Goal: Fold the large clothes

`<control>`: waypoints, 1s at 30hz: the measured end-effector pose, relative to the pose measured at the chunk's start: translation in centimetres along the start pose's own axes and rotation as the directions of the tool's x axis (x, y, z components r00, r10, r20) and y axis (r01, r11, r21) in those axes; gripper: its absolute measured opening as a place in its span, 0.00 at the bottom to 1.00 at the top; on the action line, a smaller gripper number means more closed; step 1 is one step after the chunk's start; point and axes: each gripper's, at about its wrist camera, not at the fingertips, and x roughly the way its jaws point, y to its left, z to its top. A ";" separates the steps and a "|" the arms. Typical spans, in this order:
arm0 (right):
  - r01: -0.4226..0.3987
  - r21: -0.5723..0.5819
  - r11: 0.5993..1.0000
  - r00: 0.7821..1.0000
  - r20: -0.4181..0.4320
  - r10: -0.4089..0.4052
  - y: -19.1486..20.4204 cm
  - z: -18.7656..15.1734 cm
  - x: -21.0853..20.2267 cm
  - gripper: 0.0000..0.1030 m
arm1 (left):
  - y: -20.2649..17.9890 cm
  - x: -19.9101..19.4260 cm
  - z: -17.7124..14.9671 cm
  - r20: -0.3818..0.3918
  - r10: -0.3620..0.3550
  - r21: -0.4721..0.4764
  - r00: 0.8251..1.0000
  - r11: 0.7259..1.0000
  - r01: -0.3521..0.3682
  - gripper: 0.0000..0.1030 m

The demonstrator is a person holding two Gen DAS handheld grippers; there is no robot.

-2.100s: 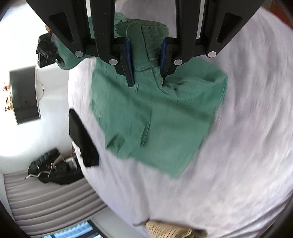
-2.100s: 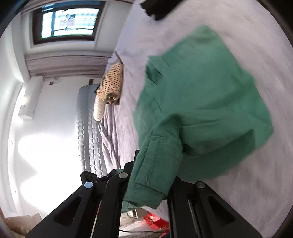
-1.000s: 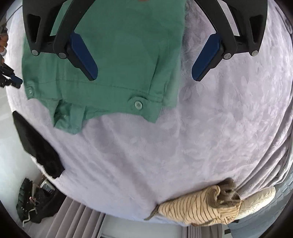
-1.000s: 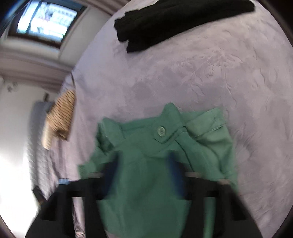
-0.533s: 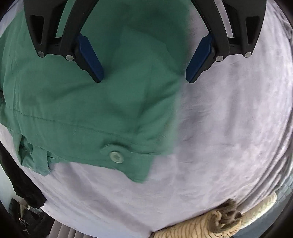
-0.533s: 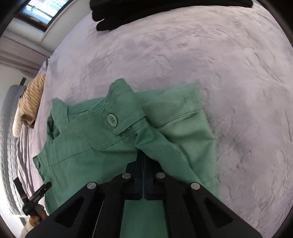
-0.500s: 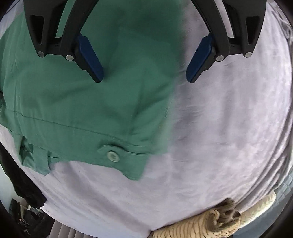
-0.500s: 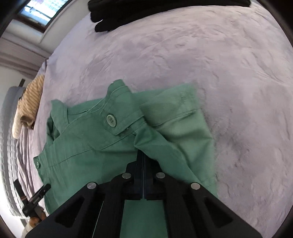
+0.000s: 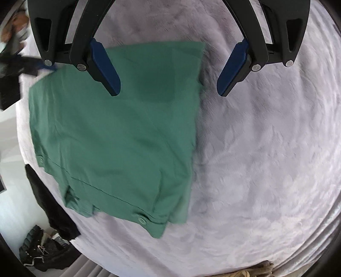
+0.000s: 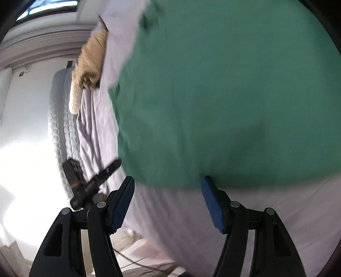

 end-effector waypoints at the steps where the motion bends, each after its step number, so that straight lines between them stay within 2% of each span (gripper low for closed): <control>1: 0.005 0.026 1.000 1.000 0.004 -0.005 -0.5 -0.4 0.8 0.68 | -0.1 0.1 -0.3 -0.004 -0.013 0.007 1.000 1.000 0.013 0.86; 3: -0.014 0.101 0.995 0.999 0.037 0.011 -1.7 -1.0 1.8 0.68 | 0.2 0.8 -0.4 -0.028 -0.035 0.011 0.999 0.999 0.036 0.74; 5: -0.027 0.162 0.986 0.997 0.080 0.014 -2.6 -0.8 2.3 0.68 | 0.9 1.9 -0.4 -0.060 -0.050 -0.009 0.997 0.999 0.049 0.49; 6: -0.041 0.182 0.983 0.994 0.106 0.022 -3.0 -0.8 2.3 0.65 | 1.1 2.1 -0.4 -0.069 -0.047 -0.017 0.996 0.999 0.046 0.24; 7: -0.049 0.191 0.980 0.991 0.132 0.024 -3.1 -0.9 2.3 0.56 | 1.5 2.2 -0.3 -0.075 -0.056 -0.027 0.996 0.998 0.054 0.14; 8: -0.039 0.205 0.978 0.989 0.151 0.008 -3.1 -0.8 2.1 0.19 | 1.7 1.9 -0.2 -0.064 -0.089 -0.047 0.994 0.995 0.086 0.13; 9: -0.032 0.207 0.978 0.988 0.156 -0.001 -3.0 -0.8 1.9 0.13 | 1.7 1.1 -0.4 -0.041 -0.113 -0.046 0.993 0.993 0.111 0.09; 12: 0.004 0.110 0.994 0.985 0.170 -0.023 -1.4 -1.6 0.7 0.07 | 1.1 -1.6 -1.6 0.012 -0.117 0.023 0.993 0.993 0.117 0.08; 14: 0.054 0.064 0.996 0.985 0.163 -0.064 -1.0 -2.0 0.2 0.06 | 1.6 -1.6 -2.7 -0.001 -0.119 0.029 0.993 0.993 0.119 0.05; 17: 0.124 0.089 0.988 0.983 0.127 -0.134 -3.1 -2.1 1.6 0.06 | 2.8 1.4 -3.5 -0.049 -0.091 -0.013 0.995 0.996 0.091 0.05; 20: 0.145 0.108 0.983 0.980 0.119 -0.158 -4.8 -2.0 2.4 0.06 | 3.2 3.5 -3.8 -0.064 -0.087 -0.041 0.994 0.996 0.085 0.05; 23: 0.135 0.108 0.985 0.986 0.084 -0.144 -4.9 -2.4 1.7 0.05 | 2.7 2.5 -3.9 -0.055 -0.061 -0.021 0.997 0.998 0.060 0.05; 26: 0.177 0.030 0.984 0.983 0.040 -0.178 -3.5 -3.0 0.1 0.06 | 2.2 0.1 -4.4 -0.038 -0.022 0.011 0.999 1.000 0.023 0.05; 28: 0.189 -0.034 0.981 0.980 0.070 -0.186 -2.2 -3.4 -2.1 0.06 | 1.9 -1.7 -4.1 -0.008 -0.004 0.020 1.000 1.000 0.005 0.05; 30: 0.225 -0.078 0.971 0.966 0.147 -0.212 -1.6 -3.1 -5.5 0.06 | 1.5 -3.0 -3.3 0.030 0.011 0.021 0.999 1.000 -0.012 0.05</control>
